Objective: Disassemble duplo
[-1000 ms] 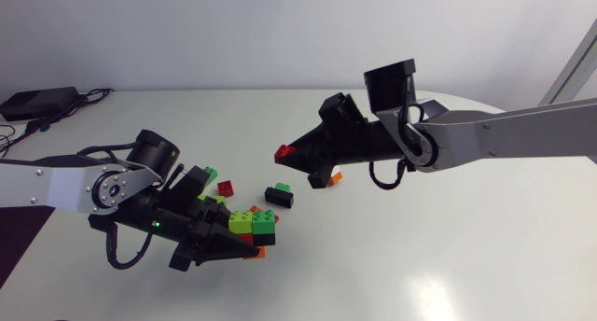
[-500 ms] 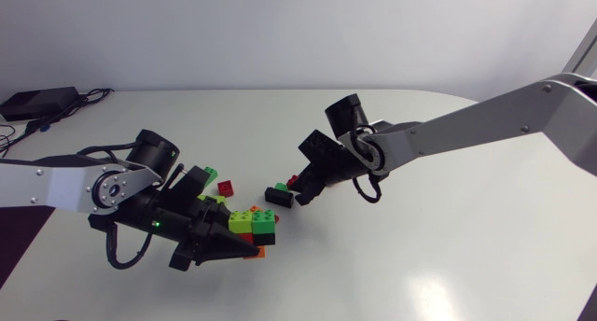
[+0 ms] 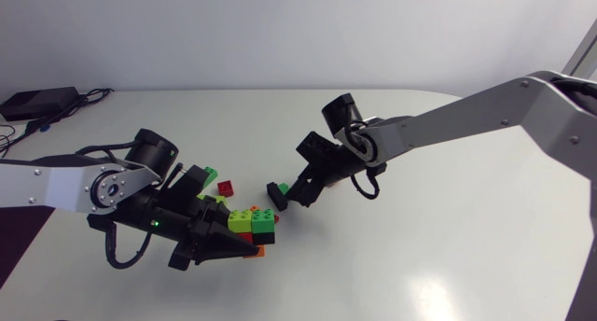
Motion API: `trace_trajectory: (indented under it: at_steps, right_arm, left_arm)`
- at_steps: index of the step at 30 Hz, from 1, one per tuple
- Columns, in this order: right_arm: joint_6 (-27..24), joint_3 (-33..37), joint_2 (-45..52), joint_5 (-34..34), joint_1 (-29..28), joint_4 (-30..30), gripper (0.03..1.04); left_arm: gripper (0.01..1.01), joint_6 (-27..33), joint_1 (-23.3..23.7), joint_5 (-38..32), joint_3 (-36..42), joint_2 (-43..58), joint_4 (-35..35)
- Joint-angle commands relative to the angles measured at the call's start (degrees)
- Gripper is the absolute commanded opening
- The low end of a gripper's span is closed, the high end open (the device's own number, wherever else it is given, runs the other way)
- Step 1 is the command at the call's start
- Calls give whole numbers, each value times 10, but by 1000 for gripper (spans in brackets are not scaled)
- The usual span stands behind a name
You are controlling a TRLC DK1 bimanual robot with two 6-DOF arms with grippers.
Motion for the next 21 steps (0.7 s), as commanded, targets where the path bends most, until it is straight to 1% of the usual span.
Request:
trace_trajectory:
  at_steps: [1, 4, 7, 12, 21]
  right_arm:
    - [-13, -28, -59, -62, -18, 3, 993]
    - [-7, -54, -104, -161, -39, 17, 993]
    - [6, -56, -114, -257, -54, 14, 993]
    - [9, -60, -104, -354, -43, 10, 993]
    - [4, -66, -94, -352, 10, 7, 993]
  left_arm:
    - [362, 17, 7, 11, 10, -9, -4]
    - [364, 16, 20, 11, 15, -7, -4]
    - [364, 15, 24, 10, 19, -3, -3]
    - [364, 14, 23, 6, 19, -3, -3]
    - [364, 16, 16, 6, 18, -1, -3]
